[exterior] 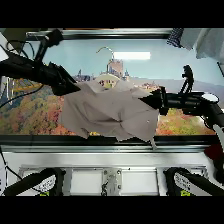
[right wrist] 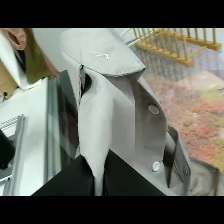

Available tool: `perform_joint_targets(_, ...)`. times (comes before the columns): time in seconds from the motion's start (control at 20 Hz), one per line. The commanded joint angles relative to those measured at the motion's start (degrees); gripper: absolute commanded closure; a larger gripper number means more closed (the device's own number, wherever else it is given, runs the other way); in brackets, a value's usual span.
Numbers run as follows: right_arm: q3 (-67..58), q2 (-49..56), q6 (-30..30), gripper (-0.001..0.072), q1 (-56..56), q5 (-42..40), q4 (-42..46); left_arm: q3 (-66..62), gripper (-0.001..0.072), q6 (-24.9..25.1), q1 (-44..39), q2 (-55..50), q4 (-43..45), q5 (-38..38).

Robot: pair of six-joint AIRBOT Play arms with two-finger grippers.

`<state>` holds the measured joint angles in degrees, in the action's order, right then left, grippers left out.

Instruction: Fold the clothes and pants, and hang the long-sleeved shirts on hangers.

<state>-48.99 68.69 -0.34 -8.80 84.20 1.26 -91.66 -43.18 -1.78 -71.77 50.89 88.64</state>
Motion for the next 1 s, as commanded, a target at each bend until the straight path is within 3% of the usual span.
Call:
perform_joint_targets(0.0,-0.5,-3.4,2.7,0.0707,-1.4,-7.6,-0.1,0.0,0.0312,-5.5,3.6,4.9,0.1,-7.7)
perform_joint_targets(0.15,-1.7,-9.8,9.2,0.0707,-6.3,-17.9,0.2,0.0,0.0314,-7.9,6.3,8.2,0.1,-9.8)
perform_joint_targets(0.2,-2.0,-12.5,11.5,0.0707,-8.7,-22.2,0.5,0.0,0.0357,-7.9,6.4,8.8,0.2,-9.7)
perform_joint_targets(0.25,-2.2,-15.1,13.3,0.0707,-11.0,-26.5,1.2,0.0,0.0465,-7.9,6.4,9.2,0.2,-9.5)
perform_joint_targets(0.3,-2.5,-17.9,15.4,0.0706,-13.5,-31.2,3.2,0.0,0.0618,-7.9,6.3,9.3,0.1,-9.3)
perform_joint_targets(0.35,-2.6,-20.4,17.8,0.0707,-16.0,-35.3,6.0,0.0,0.0691,-7.9,5.7,9.3,0.1,-9.1)
perform_joint_targets(0.6,-4.4,-29.7,34.7,0.0706,-29.4,-49.9,25.4,0.0,0.0691,-7.9,-0.2,6.3,0.1,-9.2)
perform_joint_targets(0.95,-16.6,-28.1,58.1,0.0706,-45.9,-52.9,50.2,0.0,0.0691,-7.9,-7.9,0.1,0.1,-11.0)
